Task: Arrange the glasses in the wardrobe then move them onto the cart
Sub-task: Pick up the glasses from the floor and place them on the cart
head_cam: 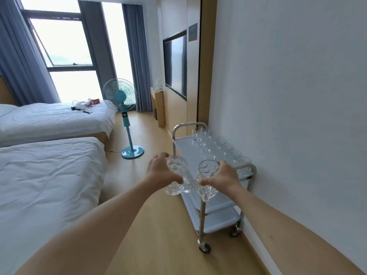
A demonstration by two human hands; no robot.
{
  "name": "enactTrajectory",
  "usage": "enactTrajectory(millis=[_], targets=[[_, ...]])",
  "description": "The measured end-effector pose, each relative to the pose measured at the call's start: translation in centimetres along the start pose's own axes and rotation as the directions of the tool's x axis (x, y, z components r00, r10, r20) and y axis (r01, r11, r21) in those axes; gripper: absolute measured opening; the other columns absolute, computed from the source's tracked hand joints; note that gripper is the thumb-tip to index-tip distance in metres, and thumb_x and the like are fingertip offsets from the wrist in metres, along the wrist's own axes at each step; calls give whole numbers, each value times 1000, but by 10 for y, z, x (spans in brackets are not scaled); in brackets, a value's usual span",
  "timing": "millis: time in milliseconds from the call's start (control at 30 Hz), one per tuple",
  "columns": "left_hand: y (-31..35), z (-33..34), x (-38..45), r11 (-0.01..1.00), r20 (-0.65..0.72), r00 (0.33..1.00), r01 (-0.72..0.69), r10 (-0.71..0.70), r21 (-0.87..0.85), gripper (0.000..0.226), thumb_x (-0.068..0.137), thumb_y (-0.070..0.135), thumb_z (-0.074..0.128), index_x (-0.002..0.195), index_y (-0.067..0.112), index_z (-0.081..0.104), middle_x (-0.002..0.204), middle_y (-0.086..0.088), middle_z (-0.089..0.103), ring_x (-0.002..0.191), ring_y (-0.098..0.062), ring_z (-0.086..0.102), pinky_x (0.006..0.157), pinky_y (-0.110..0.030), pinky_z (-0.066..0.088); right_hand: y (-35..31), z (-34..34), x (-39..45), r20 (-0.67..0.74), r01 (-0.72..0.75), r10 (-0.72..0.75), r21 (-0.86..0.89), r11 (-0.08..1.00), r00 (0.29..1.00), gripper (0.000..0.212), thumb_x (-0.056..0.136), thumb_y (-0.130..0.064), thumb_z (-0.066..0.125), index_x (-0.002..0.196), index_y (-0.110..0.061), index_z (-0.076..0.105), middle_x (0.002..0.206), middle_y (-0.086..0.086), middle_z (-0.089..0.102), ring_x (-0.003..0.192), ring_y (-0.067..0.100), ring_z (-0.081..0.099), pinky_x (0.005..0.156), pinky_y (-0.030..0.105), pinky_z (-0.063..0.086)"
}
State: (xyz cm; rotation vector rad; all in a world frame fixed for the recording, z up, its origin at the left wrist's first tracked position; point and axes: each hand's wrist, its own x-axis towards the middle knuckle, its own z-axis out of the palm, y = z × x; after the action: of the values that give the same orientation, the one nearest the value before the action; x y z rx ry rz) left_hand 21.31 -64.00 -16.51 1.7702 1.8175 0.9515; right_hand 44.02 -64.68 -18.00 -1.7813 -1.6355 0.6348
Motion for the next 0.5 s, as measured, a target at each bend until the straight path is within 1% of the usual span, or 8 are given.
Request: enactTrajectory(millis=[100, 233, 367, 500], targets=[[-14, -1, 34, 1000, -32, 999, 29, -28, 6, 111, 44, 35, 97, 141, 18, 48, 126, -2, 55, 111, -20, 52, 86, -29, 45, -9, 17, 44, 25, 27, -27, 1, 1000, 999, 114, 51, -48, 98, 142, -4, 44, 131, 11, 59, 121, 27, 55, 101, 40, 50], [-38, -5, 73, 997, -68, 996, 67, -65, 28, 111, 45, 35, 97, 142, 18, 46, 128, -3, 55, 114, -19, 53, 87, -27, 42, -17, 43, 88, 75, 30, -31, 6, 1000, 997, 114, 52, -48, 98, 142, -5, 43, 132, 13, 57, 121, 28, 55, 100, 39, 50], [-60, -9, 112, 996, -74, 994, 80, -77, 44, 111, 45, 37, 97, 141, 17, 47, 129, -3, 55, 117, -20, 53, 92, -30, 47, -27, 66, 127, 113, 30, -30, 0, 1000, 993, 112, 52, -46, 98, 141, -6, 43, 133, 14, 57, 120, 28, 56, 100, 40, 50], [-85, -11, 155, 996, -65, 994, 85, -83, 32, 111, 45, 36, 98, 142, 16, 46, 130, -4, 55, 118, -21, 53, 93, -31, 47, -40, 92, 164, 124, 27, -25, -16, 1000, 992, 114, 52, -45, 99, 143, -6, 42, 134, 14, 55, 120, 28, 56, 101, 41, 50]])
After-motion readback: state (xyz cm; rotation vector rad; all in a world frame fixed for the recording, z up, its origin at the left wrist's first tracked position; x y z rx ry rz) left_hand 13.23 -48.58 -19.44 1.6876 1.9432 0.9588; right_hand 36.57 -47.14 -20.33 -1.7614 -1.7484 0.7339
